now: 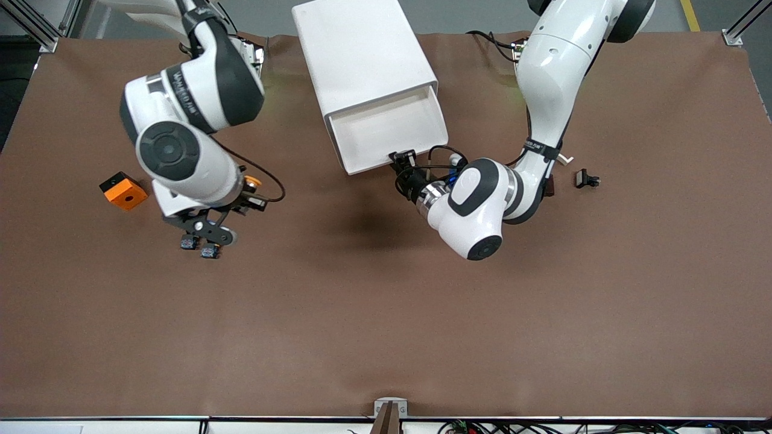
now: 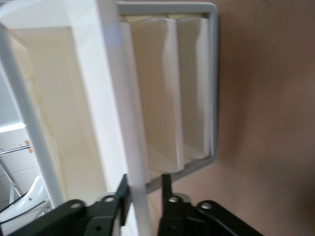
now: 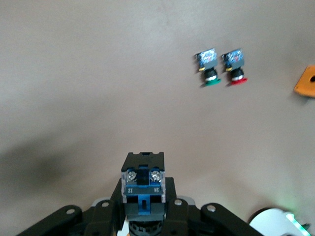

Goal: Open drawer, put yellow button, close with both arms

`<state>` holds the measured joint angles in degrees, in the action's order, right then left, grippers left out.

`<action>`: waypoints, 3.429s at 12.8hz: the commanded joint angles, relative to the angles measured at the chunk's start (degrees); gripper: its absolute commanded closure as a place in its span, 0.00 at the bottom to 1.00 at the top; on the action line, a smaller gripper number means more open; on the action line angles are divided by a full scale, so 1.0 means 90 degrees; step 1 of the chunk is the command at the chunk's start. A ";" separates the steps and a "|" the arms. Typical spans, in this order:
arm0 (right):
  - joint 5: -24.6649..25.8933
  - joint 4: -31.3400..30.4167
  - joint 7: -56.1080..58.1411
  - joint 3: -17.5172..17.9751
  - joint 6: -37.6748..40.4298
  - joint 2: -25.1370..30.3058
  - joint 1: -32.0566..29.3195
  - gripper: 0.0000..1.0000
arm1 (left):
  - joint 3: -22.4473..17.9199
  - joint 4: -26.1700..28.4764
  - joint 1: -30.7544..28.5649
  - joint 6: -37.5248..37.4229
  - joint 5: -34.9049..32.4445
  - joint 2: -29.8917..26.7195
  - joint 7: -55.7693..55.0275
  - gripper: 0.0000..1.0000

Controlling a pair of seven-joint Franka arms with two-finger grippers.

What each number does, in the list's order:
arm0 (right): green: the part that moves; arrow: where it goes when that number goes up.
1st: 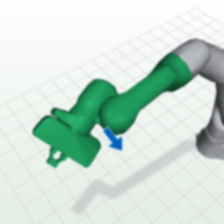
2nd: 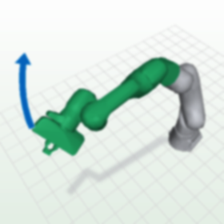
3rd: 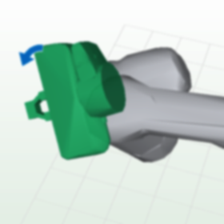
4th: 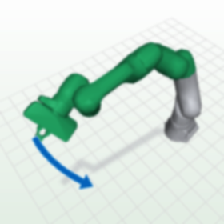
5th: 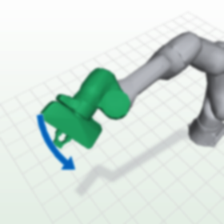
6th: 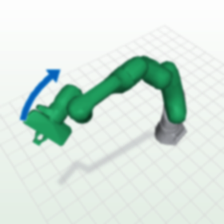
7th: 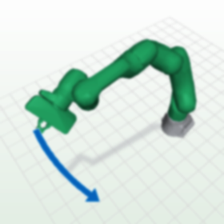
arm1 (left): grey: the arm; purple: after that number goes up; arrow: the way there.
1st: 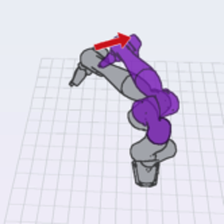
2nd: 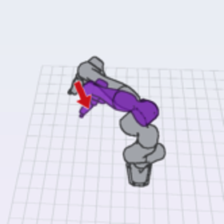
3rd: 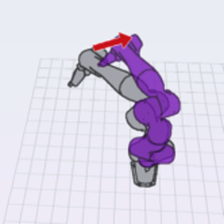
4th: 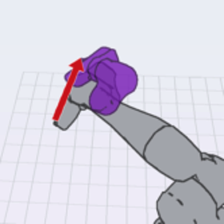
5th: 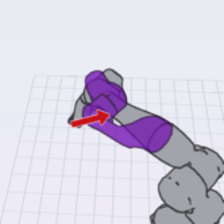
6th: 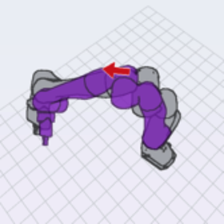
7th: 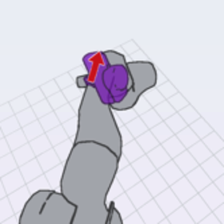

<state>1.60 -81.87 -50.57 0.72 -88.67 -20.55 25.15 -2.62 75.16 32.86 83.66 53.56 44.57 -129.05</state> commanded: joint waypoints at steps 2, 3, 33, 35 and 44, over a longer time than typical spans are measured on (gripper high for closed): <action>-0.0527 0.0258 -0.1817 -0.0031 0.0126 -0.0061 0.0612 0.94 | -0.0255 -0.0070 0.0021 0.0284 -0.0257 -0.0020 0.0247 0.00; -0.0616 0.0297 -0.2287 -0.0031 0.0107 -0.0061 0.0798 0.94 | -0.0391 -0.0186 0.0098 0.0284 -0.0625 -0.0146 0.0247 0.00; -0.1779 -0.0601 -0.6403 -0.0070 -0.2247 -0.0500 0.2665 0.91 | -0.0444 0.0788 -0.2104 0.0761 -0.6323 -0.4433 1.2147 0.00; -0.1779 -0.0601 -0.6403 -0.0070 -0.2228 -0.0500 0.2655 0.64 | 0.0161 0.0974 -0.2924 0.0821 -0.6313 -0.4600 1.2502 0.00; -0.1740 -0.0193 -0.6325 -0.0099 -0.1654 -0.0325 0.2383 0.00 | 0.0350 0.1307 -0.3543 0.0831 -0.6078 -0.4913 1.3273 0.00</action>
<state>-13.54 -85.58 -107.51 -0.39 -107.22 -25.03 48.44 0.03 85.15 2.19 90.30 -1.81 1.90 -11.62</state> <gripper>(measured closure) 0.000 0.000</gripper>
